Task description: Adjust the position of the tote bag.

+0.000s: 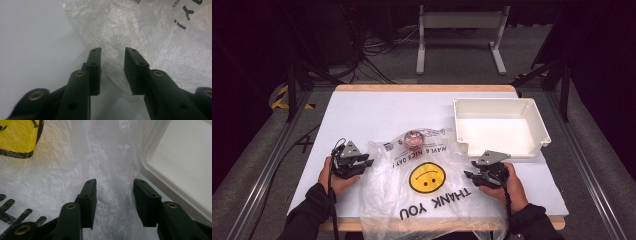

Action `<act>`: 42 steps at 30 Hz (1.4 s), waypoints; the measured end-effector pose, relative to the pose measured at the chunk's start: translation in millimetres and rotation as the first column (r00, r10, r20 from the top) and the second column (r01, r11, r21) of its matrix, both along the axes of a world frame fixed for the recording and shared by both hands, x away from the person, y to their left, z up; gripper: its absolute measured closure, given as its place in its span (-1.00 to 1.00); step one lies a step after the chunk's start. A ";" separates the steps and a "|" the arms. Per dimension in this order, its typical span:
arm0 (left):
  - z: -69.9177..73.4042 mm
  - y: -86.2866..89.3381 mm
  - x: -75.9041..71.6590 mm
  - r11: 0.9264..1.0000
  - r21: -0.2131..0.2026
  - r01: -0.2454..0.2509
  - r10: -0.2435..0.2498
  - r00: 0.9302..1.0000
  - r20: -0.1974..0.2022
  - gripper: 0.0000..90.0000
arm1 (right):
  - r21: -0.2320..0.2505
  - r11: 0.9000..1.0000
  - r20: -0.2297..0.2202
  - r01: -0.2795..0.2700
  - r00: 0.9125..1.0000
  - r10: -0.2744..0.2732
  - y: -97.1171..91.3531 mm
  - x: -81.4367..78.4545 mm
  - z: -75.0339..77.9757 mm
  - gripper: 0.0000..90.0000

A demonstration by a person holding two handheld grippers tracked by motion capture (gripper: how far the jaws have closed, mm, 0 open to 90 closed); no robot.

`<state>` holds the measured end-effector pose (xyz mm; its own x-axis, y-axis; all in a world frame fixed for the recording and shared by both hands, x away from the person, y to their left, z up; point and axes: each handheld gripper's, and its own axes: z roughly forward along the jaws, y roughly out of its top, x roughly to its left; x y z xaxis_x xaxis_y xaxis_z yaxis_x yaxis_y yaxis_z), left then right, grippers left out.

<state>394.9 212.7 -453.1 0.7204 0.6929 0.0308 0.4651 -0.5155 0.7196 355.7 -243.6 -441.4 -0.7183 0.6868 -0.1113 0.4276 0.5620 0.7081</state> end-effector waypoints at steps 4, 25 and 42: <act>5.5 2.5 5.2 1.000 -0.001 -0.007 0.007 1.000 0.011 0.99 | 0.009 0.999 -0.019 -0.030 0.999 0.031 3.1 -1.2 0.9 0.62; 21.8 47.8 13.3 0.985 -0.151 -0.081 0.091 0.994 0.063 0.62 | 0.022 0.990 0.028 -0.142 0.990 0.141 35.8 -6.8 8.7 0.90; 3.7 19.7 33.7 0.985 -0.058 -0.160 0.156 0.985 -0.077 -0.44 | 0.027 1.000 0.045 0.014 0.999 -0.015 27.6 10.3 8.5 -0.23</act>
<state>428.5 232.4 -449.4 0.6006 0.7970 -0.0646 0.5885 -0.3859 0.7105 366.0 -216.0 -432.9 -0.7029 0.7003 -0.1247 0.4027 0.5363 0.7417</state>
